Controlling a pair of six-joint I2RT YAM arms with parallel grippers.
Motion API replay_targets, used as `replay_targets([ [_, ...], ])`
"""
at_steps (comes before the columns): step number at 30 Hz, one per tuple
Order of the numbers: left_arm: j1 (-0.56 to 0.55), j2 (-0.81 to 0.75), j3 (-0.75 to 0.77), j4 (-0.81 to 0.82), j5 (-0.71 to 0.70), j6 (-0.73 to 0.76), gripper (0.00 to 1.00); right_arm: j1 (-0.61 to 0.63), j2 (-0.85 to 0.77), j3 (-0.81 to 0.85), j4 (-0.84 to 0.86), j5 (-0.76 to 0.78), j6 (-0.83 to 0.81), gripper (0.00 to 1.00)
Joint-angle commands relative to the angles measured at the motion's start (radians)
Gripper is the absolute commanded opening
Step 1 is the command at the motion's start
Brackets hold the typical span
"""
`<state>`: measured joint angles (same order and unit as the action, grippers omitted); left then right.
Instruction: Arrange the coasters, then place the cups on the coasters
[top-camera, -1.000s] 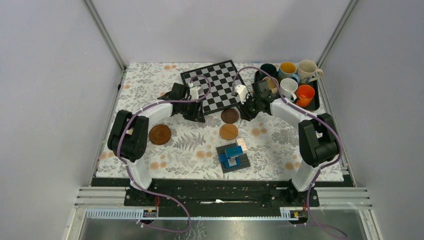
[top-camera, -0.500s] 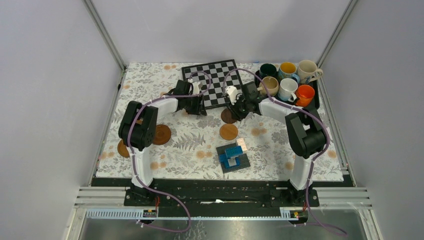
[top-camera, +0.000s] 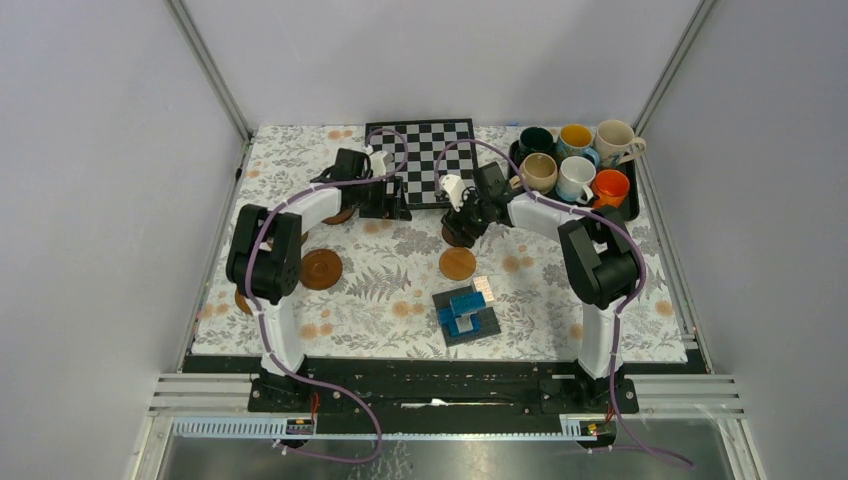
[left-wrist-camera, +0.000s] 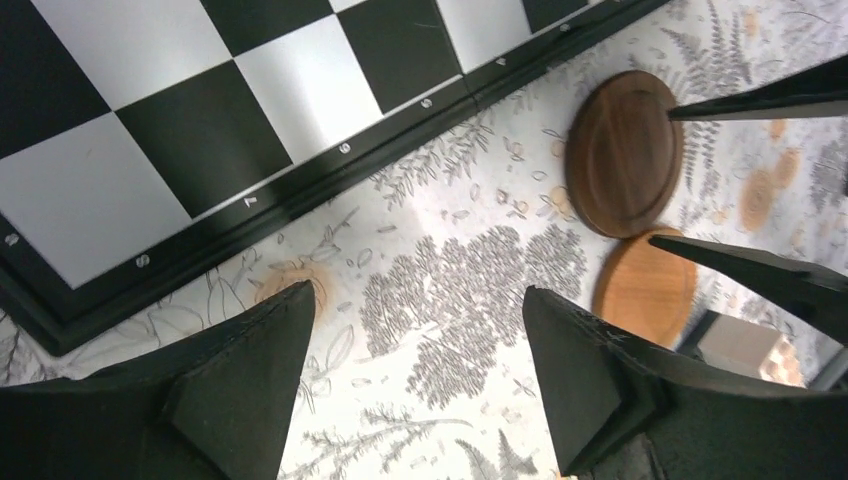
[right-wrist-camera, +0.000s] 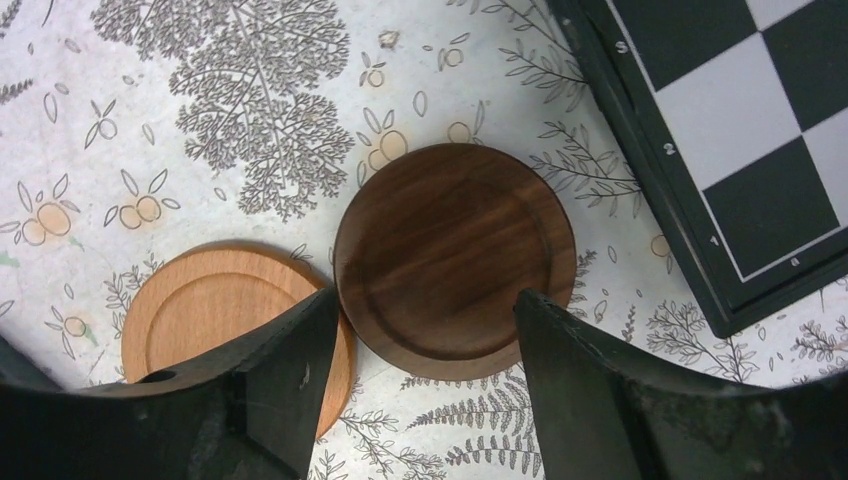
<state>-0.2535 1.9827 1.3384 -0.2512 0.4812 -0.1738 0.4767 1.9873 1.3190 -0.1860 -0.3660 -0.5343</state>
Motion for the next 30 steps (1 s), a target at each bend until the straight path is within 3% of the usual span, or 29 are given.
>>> replay_targets([
  [1, 0.035, -0.138, -0.010, -0.003, 0.050, 0.020, 0.85, 0.032, -0.031, 0.014, -0.041, -0.050, -0.105, 0.73],
  [9, 0.066, -0.241, -0.023, -0.037, -0.045, 0.084, 0.98, 0.073, 0.026, 0.047, -0.119, 0.003, -0.194, 0.73],
  [15, 0.110, -0.253, -0.004, -0.058, -0.085, 0.109, 0.99, 0.074, 0.042, 0.038, -0.155, 0.075, -0.190, 0.72],
  [23, 0.143, -0.242, 0.032, -0.063, -0.118, 0.105, 0.99, 0.067, 0.018, -0.004, -0.167, 0.308, 0.000, 0.64],
  [30, 0.156, -0.226, 0.058, -0.061, -0.122, 0.105, 0.99, -0.014, -0.004, -0.065, -0.231, 0.360, 0.135, 0.61],
])
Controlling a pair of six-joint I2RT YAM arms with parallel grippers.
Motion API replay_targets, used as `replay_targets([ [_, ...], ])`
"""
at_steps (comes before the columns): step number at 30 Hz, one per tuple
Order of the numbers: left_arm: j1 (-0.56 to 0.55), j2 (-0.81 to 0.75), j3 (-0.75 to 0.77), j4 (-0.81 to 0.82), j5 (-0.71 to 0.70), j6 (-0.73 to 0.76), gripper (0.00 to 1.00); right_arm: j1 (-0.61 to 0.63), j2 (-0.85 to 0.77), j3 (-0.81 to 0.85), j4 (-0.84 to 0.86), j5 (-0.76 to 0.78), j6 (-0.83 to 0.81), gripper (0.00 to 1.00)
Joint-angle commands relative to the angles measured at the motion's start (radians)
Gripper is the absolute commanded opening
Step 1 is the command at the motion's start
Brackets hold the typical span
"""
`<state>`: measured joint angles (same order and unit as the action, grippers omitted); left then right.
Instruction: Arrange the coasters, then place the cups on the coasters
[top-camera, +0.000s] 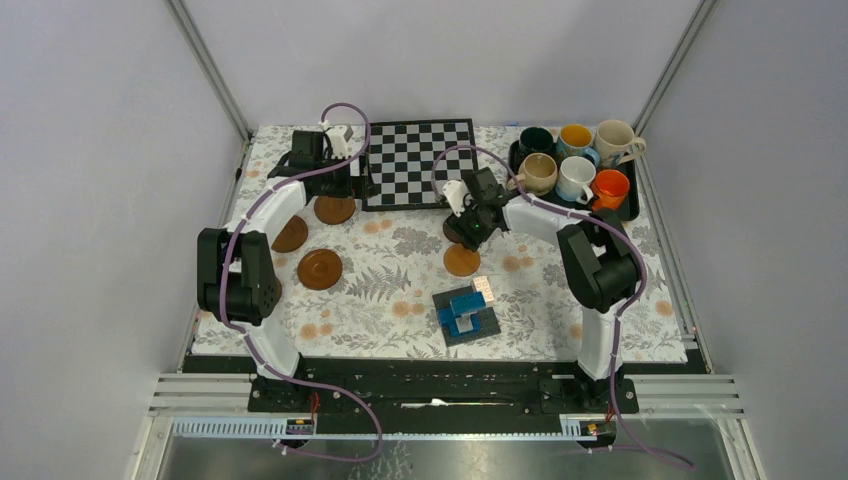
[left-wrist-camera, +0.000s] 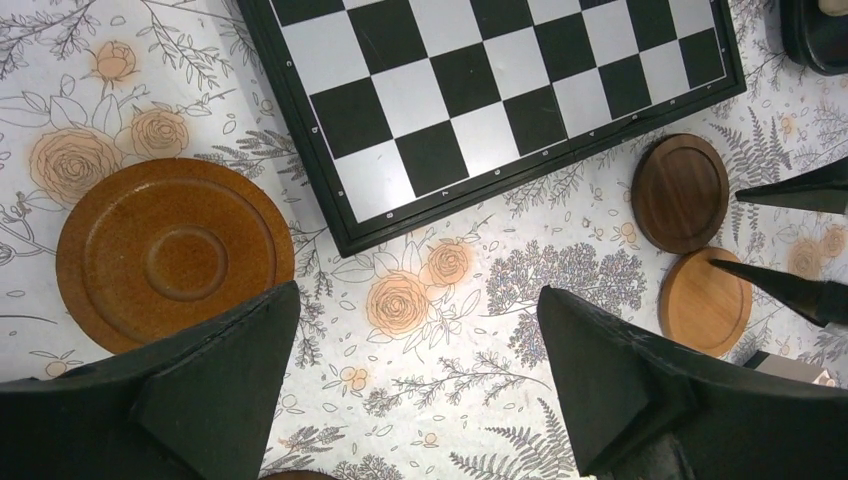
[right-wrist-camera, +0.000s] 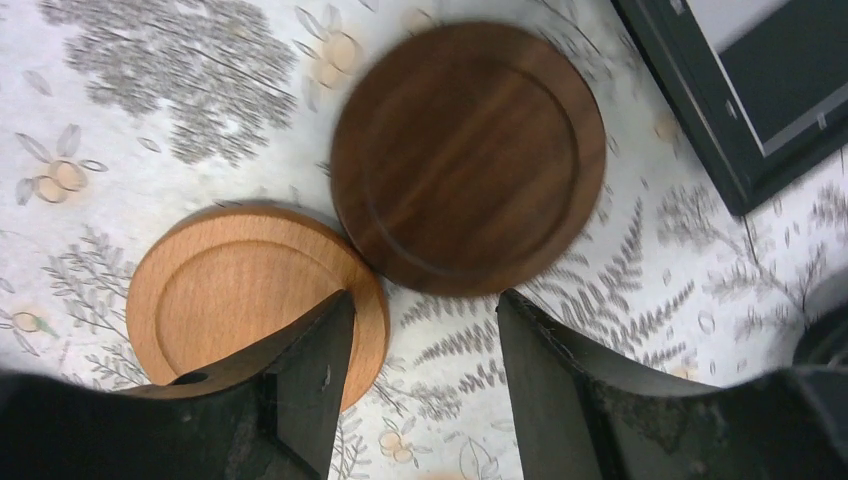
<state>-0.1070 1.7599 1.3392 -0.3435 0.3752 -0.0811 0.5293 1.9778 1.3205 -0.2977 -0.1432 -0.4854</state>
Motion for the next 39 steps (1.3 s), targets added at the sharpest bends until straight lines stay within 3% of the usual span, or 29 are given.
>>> replay_targets([
  [1, 0.012, 0.000, 0.060, 0.032, -0.016, 0.011, 0.99, -0.079, 0.002, -0.075, -0.124, 0.138, 0.096, 0.61],
  [12, 0.035, 0.024, 0.081, 0.034, -0.012, 0.002, 0.99, -0.208, -0.058, -0.145, -0.178, 0.158, 0.131, 0.59],
  [20, 0.037, 0.017, 0.071, 0.035, -0.011, 0.002, 0.99, -0.324, -0.165, -0.262, -0.156, 0.247, 0.055, 0.57],
  [28, 0.036, 0.010, 0.062, 0.034, 0.000, 0.011, 0.99, -0.520, -0.242, -0.409, -0.056, 0.327, -0.075, 0.55],
  [33, 0.036, 0.010, 0.061, 0.034, 0.000, 0.012, 0.99, -0.668, -0.226, -0.404, -0.019, 0.339, -0.132, 0.54],
  [39, 0.037, 0.006, 0.063, 0.028, 0.002, 0.021, 0.99, -0.746, -0.201, -0.360, 0.000, 0.356, -0.189, 0.53],
])
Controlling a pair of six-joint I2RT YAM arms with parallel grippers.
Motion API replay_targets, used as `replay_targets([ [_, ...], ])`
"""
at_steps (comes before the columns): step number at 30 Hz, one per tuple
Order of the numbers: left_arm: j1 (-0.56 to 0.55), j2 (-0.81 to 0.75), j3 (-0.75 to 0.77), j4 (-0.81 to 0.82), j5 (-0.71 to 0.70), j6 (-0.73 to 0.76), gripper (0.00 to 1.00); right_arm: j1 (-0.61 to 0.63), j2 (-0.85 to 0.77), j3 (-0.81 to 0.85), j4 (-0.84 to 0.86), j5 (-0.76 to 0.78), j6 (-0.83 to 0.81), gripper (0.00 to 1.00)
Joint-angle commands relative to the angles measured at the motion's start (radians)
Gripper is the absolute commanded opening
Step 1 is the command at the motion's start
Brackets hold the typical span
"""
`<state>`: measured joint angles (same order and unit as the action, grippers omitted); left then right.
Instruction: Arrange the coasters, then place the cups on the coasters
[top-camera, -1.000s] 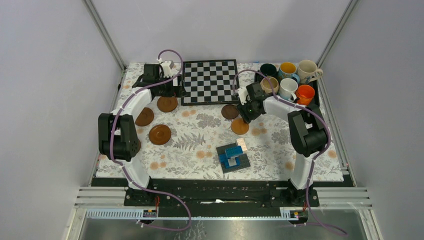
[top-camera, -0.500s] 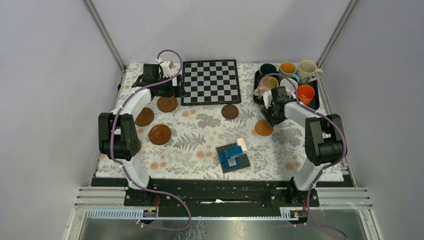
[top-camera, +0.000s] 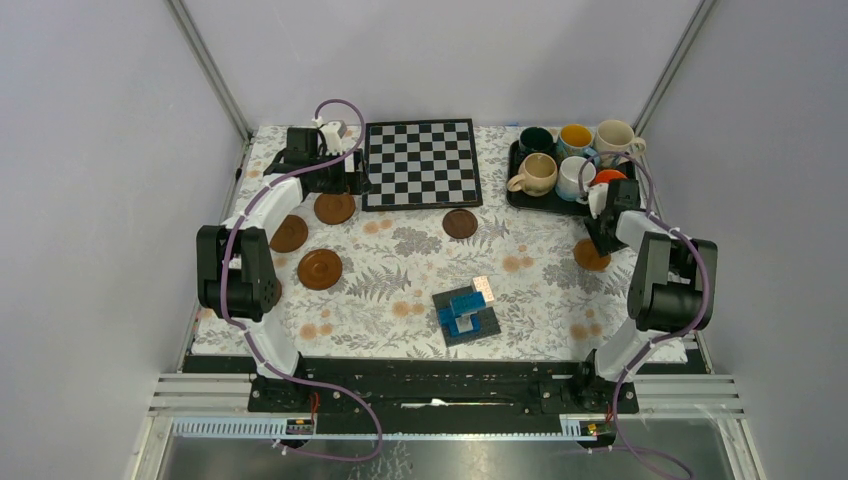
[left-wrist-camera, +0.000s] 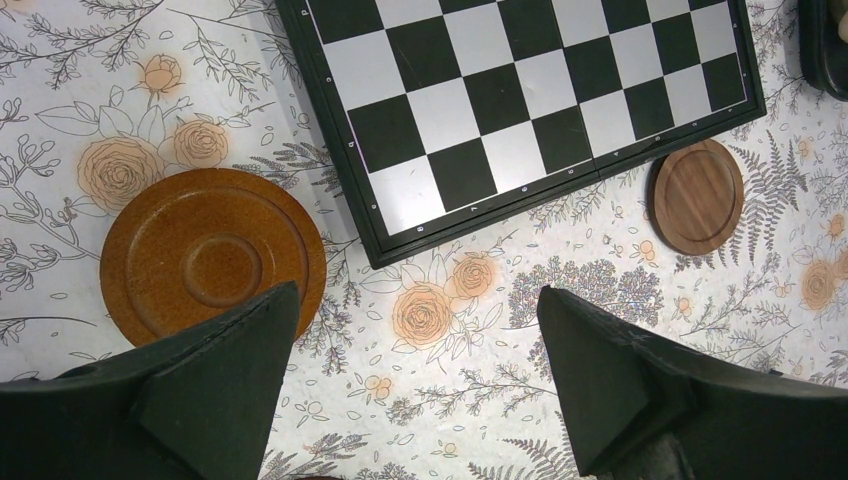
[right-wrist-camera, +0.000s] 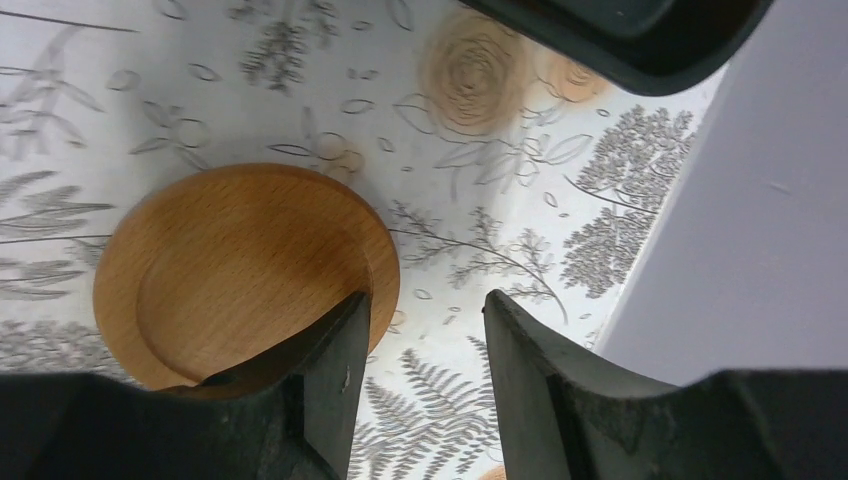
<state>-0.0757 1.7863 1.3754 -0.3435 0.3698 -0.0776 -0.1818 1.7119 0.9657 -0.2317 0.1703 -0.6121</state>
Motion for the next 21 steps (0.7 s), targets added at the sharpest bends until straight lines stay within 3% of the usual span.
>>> replay_targets([
  [1, 0.005, -0.021, 0.025, 0.028, 0.007, 0.020, 0.99, -0.041, 0.067, 0.009, -0.074, 0.040, -0.063, 0.54],
  [12, 0.007, -0.071, -0.043, 0.033, 0.018, 0.014, 0.99, -0.017, -0.042, 0.157, -0.214, -0.112, 0.026, 0.52],
  [21, 0.020, -0.100, -0.102, 0.057, 0.036, -0.048, 0.99, 0.279, -0.035, 0.252, -0.188, -0.229, 0.160, 0.51],
])
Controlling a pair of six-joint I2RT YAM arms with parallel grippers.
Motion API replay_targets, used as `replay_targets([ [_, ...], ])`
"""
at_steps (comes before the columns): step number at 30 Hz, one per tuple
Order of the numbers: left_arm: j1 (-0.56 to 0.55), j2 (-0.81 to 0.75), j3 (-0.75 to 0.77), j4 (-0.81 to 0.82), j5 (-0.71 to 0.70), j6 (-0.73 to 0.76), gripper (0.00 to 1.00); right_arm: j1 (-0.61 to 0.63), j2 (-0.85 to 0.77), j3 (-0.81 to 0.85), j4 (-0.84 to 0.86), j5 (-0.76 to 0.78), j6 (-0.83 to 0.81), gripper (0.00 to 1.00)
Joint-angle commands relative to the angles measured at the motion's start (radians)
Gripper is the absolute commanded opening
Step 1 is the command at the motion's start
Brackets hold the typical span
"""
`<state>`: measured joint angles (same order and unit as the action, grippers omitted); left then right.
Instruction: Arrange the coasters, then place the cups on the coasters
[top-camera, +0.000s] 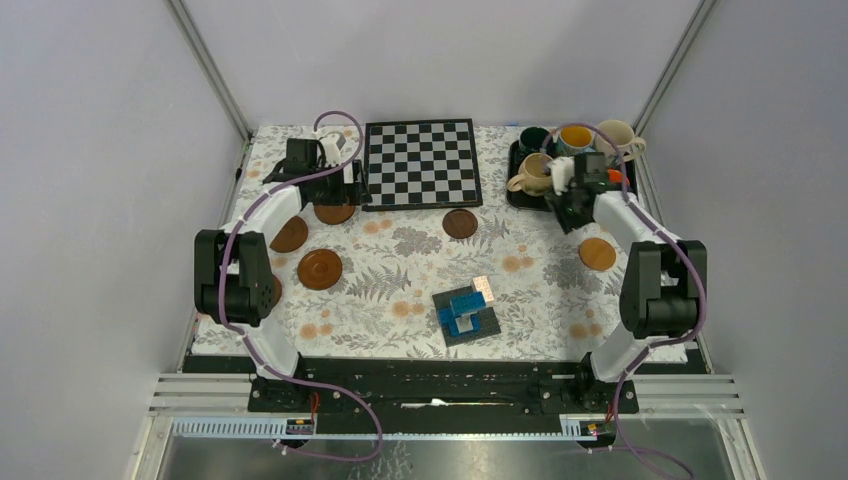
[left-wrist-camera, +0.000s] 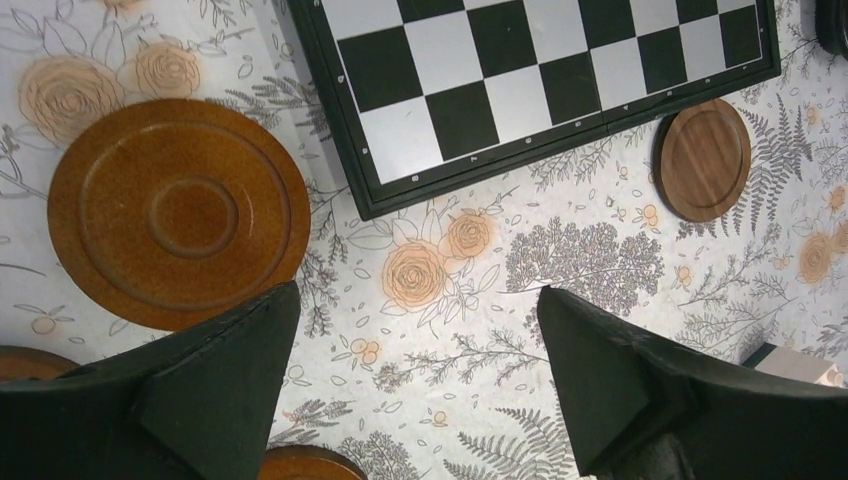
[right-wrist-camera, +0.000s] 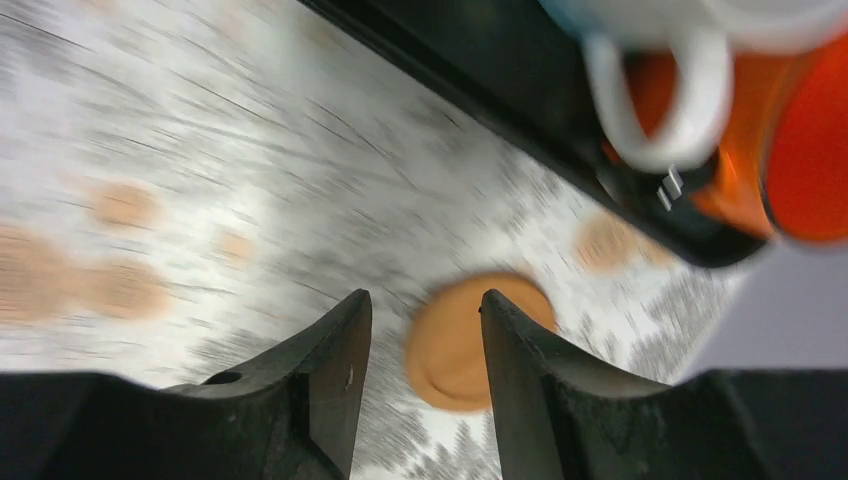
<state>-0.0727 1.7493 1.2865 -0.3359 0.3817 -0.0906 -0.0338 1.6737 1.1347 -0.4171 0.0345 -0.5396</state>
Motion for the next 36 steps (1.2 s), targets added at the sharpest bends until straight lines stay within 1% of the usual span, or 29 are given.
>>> replay_targets([
  [1, 0.019, -0.068, -0.015, 0.046, 0.023, -0.037, 0.99, 0.163, 0.023, 0.104, 0.001, -0.102, 0.100, 0.52],
  [5, 0.031, -0.091, -0.026, 0.037, 0.009, -0.035, 0.99, 0.285, 0.104, 0.180, 0.034, -0.130, 0.151, 0.52],
  [9, 0.045, -0.118, -0.043, 0.020, -0.005, -0.031, 0.99, 0.377, 0.196, 0.261, 0.049, -0.140, 0.194, 0.51],
  [17, 0.068, -0.166, -0.078, -0.019, -0.022, -0.006, 0.99, 0.478, 0.332, 0.350, 0.095, -0.140, 0.241, 0.51],
  [22, 0.071, -0.179, -0.088, -0.031, -0.022, -0.005, 0.99, 0.509, 0.388, 0.372, 0.125, -0.123, 0.257, 0.51],
  [29, 0.071, -0.189, -0.078, -0.046, -0.020, -0.005, 0.99, 0.511, 0.452, 0.391, 0.161, -0.063, 0.262, 0.50],
  [31, 0.092, -0.187, -0.076, -0.046, -0.019, -0.002, 0.99, 0.511, 0.469, 0.398, 0.160, -0.052, 0.263, 0.50],
  [36, 0.097, -0.183, -0.066, -0.052, -0.025, 0.006, 0.99, 0.510, 0.453, 0.356, 0.139, -0.041, 0.250, 0.49],
])
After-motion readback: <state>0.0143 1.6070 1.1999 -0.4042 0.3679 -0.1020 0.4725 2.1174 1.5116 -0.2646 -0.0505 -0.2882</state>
